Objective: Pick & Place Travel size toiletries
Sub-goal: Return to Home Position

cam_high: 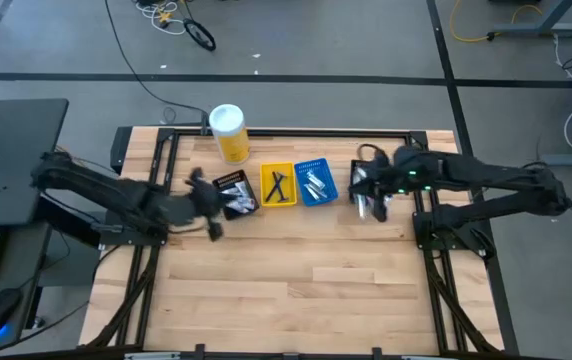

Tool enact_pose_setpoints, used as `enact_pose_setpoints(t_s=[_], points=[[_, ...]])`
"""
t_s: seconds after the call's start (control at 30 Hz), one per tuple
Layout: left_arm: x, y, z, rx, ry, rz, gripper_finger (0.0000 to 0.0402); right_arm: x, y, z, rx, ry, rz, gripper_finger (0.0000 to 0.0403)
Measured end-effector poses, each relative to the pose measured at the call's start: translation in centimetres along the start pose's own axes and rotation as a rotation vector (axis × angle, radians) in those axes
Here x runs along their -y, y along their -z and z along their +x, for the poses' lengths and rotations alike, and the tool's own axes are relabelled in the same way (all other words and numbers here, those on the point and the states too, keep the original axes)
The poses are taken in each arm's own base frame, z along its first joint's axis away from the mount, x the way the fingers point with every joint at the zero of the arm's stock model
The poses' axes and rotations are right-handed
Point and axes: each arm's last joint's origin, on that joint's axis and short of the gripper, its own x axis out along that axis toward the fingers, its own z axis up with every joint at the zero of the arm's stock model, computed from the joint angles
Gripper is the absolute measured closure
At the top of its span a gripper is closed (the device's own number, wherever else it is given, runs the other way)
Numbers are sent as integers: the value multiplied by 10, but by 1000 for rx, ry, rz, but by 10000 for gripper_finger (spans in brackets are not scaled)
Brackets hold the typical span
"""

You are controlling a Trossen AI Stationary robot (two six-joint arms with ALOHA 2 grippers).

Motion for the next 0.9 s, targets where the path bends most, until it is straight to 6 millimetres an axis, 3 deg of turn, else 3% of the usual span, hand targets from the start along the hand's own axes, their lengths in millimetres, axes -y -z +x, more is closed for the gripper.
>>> enact_pose_setpoints(t_s=[0.13, 0.27, 0.43, 0.57, 0.7, 0.9], points=[[-27, 13, -27, 37, 20, 27, 390, -5, 6, -28, 48, -90, -82, 400], [-45, 42, -40, 78, 102, 90, 396, -7, 21, -40, 77, -166, -179, 401], [-54, 78, -42, 260, 233, 94, 385, -5, 51, -30, 199, -227, -196, 401], [-60, 102, -41, 403, 235, 88, 379, -1, 79, -16, 265, -217, -198, 401], [-65, 119, -41, 490, 232, 58, 385, 2, 101, -6, 389, -235, -210, 402], [-64, 135, -35, 499, 227, 55, 395, 7, 130, 3, 442, -257, -206, 402]])
